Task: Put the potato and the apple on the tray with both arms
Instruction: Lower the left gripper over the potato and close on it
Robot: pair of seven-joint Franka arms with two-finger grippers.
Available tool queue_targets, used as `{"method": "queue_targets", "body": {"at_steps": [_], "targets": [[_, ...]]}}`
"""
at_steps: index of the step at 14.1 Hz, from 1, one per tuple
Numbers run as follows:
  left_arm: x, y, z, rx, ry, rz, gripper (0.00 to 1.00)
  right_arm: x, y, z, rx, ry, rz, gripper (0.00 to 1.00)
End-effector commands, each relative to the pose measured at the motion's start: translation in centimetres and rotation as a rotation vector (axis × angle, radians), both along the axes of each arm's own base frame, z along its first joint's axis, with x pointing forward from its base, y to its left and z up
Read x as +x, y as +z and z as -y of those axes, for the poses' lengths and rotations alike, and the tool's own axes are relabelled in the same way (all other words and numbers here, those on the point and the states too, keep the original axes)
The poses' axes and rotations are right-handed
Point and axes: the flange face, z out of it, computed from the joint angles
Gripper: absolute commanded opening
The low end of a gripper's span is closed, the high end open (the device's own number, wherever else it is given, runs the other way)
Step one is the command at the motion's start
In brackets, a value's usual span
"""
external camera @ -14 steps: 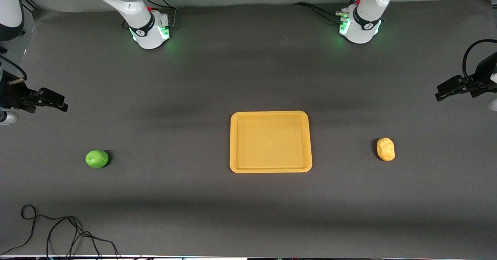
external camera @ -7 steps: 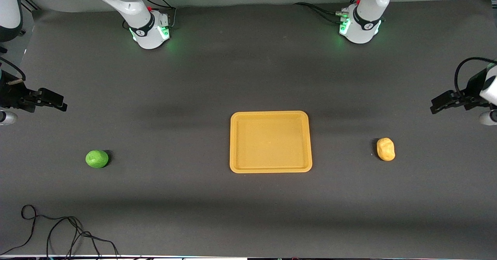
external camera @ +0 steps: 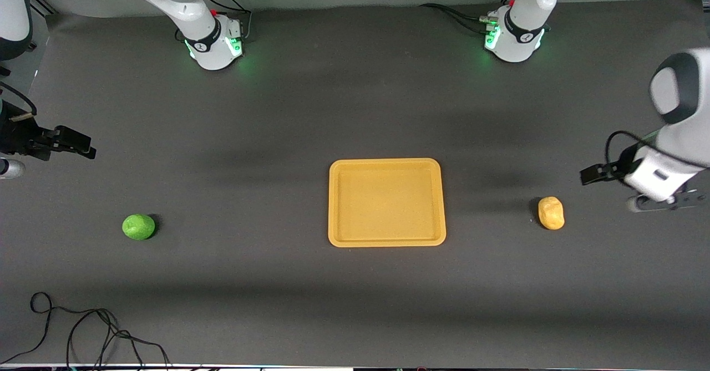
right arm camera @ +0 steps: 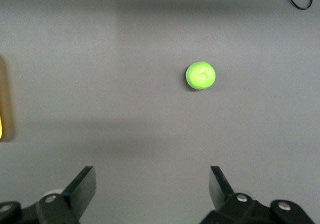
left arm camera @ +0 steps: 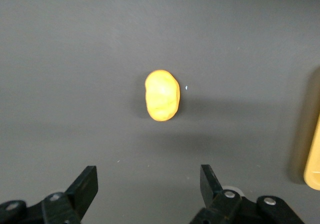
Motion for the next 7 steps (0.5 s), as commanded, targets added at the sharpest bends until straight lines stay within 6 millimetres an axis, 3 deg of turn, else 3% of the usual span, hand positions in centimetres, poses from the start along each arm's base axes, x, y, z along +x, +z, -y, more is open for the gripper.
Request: {"method": "queue_targets", "body": {"at_steps": [1, 5, 7], "targets": [[0.4, -5.2, 1.3, 0.002, -0.027, 0.009, 0.91, 0.2, 0.5, 0.2, 0.003, 0.015, -0.005, 1.00], [0.8, -13.2, 1.4, 0.012, -0.039, 0.042, 0.90, 0.2, 0.3, 0.2, 0.003, 0.015, -0.008, 1.00], [1.2, -15.4, 1.0, 0.018, -0.044, 0.063, 0.90, 0.2, 0.2, 0.2, 0.004, 0.015, -0.010, 1.00]]}}
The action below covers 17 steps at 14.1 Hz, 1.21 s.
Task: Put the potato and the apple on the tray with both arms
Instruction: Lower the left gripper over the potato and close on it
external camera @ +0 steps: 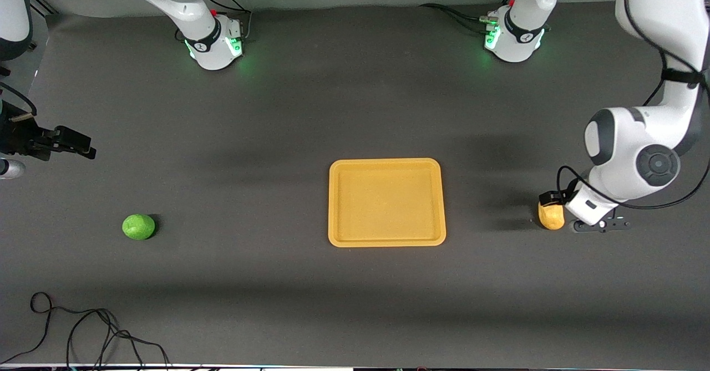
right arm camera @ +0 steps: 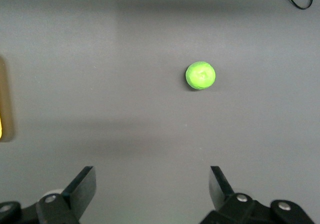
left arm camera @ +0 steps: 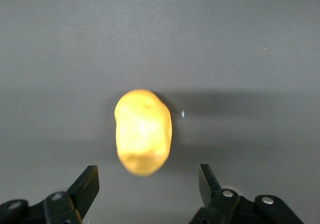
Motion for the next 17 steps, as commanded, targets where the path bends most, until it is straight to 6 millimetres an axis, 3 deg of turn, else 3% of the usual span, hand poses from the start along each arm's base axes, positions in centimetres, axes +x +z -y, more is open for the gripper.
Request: {"method": "queue_targets", "body": {"at_steps": [1, 4, 5, 6, 8, 10, 12, 14, 17], "targets": [[0.2, -2.5, -0.6, 0.007, -0.016, 0.019, 0.90, 0.2, 0.4, 0.2, 0.003, 0.015, -0.005, 1.00], [0.0, -6.8, -1.2, 0.016, -0.016, 0.008, 0.82, 0.1, 0.4, 0.3, 0.003, 0.012, -0.006, 1.00], [0.0, -7.2, -1.1, 0.016, -0.024, 0.007, 0.74, 0.1, 0.4, 0.3, 0.003, 0.012, -0.006, 1.00], [-0.1, -7.1, -1.1, 0.016, -0.028, 0.002, 0.56, 0.1, 0.4, 0.3, 0.003, 0.012, -0.006, 1.00], [0.4, -5.3, -1.3, 0.013, -0.047, 0.013, 0.28, 0.1, 0.4, 0.3, 0.003, 0.012, -0.006, 1.00], [0.8, -1.4, -1.8, 0.007, -0.045, 0.002, 0.07, 0.1, 0.4, 0.3, 0.003, 0.012, -0.006, 1.00], [0.4, 2.3, -0.4, -0.001, -0.038, -0.015, 0.02, 0.1, 0.4, 0.3, 0.003, 0.012, -0.005, 1.00], [0.2, 4.3, 3.0, -0.026, -0.035, 0.000, 0.02, 0.1, 0.4, 0.3, 0.003, 0.013, -0.005, 1.00], [-1.5, 4.9, 14.8, -0.030, 0.009, 0.010, 0.00, 0.1, 0.4, 0.5, 0.003, 0.010, -0.005, 1.00]]}}
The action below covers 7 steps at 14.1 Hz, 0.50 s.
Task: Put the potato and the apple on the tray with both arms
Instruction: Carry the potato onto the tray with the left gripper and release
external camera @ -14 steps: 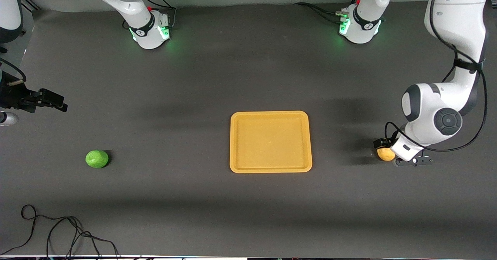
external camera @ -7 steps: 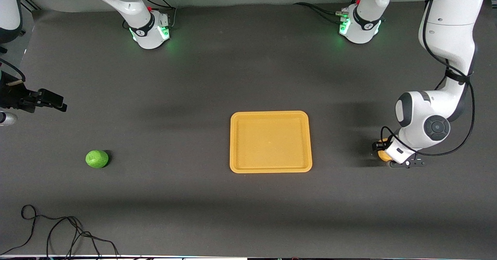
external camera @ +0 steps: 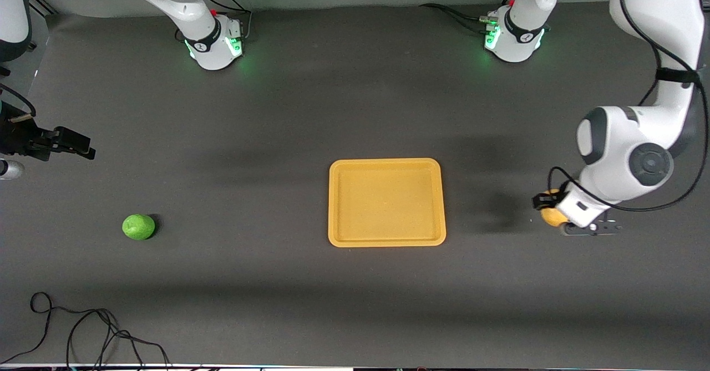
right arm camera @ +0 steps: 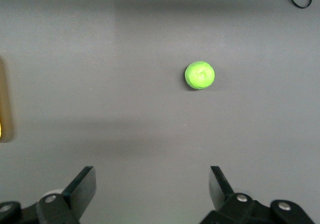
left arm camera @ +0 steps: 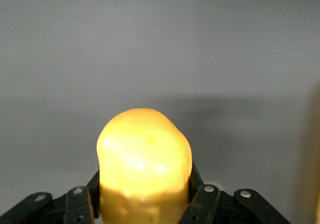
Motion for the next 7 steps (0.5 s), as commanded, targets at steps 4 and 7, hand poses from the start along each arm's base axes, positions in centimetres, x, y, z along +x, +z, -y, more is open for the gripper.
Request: {"method": "queue_targets", "body": {"at_steps": [4, 7], "targets": [[-2.6, -1.0, 19.8, -0.075, 0.029, 0.036, 0.00, 0.1, 0.4, 0.3, 0.003, 0.016, -0.004, 1.00], [-3.4, -4.0, 26.2, -0.108, 0.026, 0.003, 0.00, 0.2, 0.6, 0.3, 0.001, 0.016, 0.001, 1.00]]}}
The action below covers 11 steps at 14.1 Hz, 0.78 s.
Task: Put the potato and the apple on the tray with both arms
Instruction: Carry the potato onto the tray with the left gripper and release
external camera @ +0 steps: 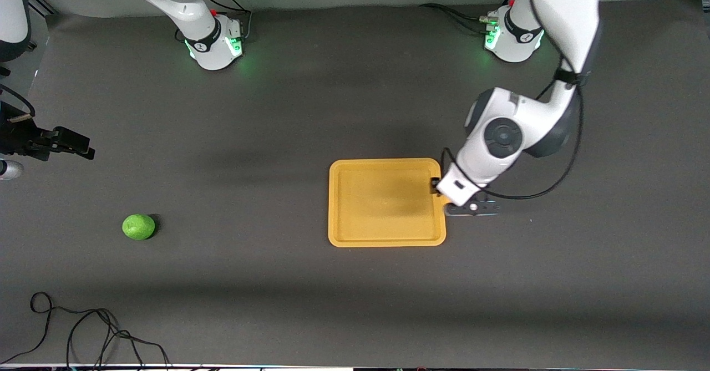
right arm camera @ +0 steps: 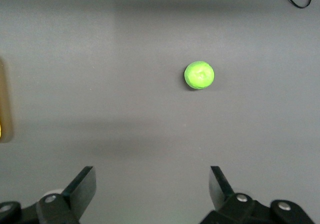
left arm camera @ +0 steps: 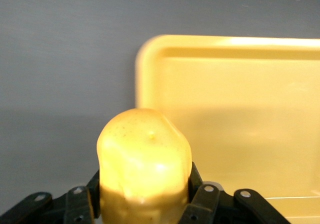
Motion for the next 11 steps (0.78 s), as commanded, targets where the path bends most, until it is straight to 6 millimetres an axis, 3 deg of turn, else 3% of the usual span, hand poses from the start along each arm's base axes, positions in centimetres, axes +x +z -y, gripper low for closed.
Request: {"method": "queue_targets", "body": {"at_steps": [1, 5, 8, 9, 10, 11], "targets": [[0.3, -3.6, 4.6, -0.035, 0.020, -0.016, 0.00, 0.1, 0.4, 0.2, 0.001, 0.017, -0.003, 1.00], [-0.3, -8.1, 4.3, -0.002, 0.015, -0.054, 0.00, 0.3, 0.8, 0.0, -0.007, 0.024, 0.011, 1.00], [-0.5, -8.5, 4.3, 0.002, 0.015, -0.061, 0.03, 0.4, 1.2, 0.0, -0.011, 0.024, 0.022, 1.00], [-0.5, -8.7, 4.2, 0.003, 0.017, -0.063, 0.16, 0.5, 1.1, 0.1, -0.011, 0.024, 0.019, 1.00], [-0.6, -8.7, 4.3, 0.003, 0.017, -0.063, 0.49, 0.5, 1.0, 0.4, -0.012, 0.055, 0.018, 1.00], [-0.6, -8.7, 4.3, 0.004, 0.020, -0.065, 0.67, 0.8, 0.8, 1.1, -0.012, 0.129, 0.030, 1.00]]}}
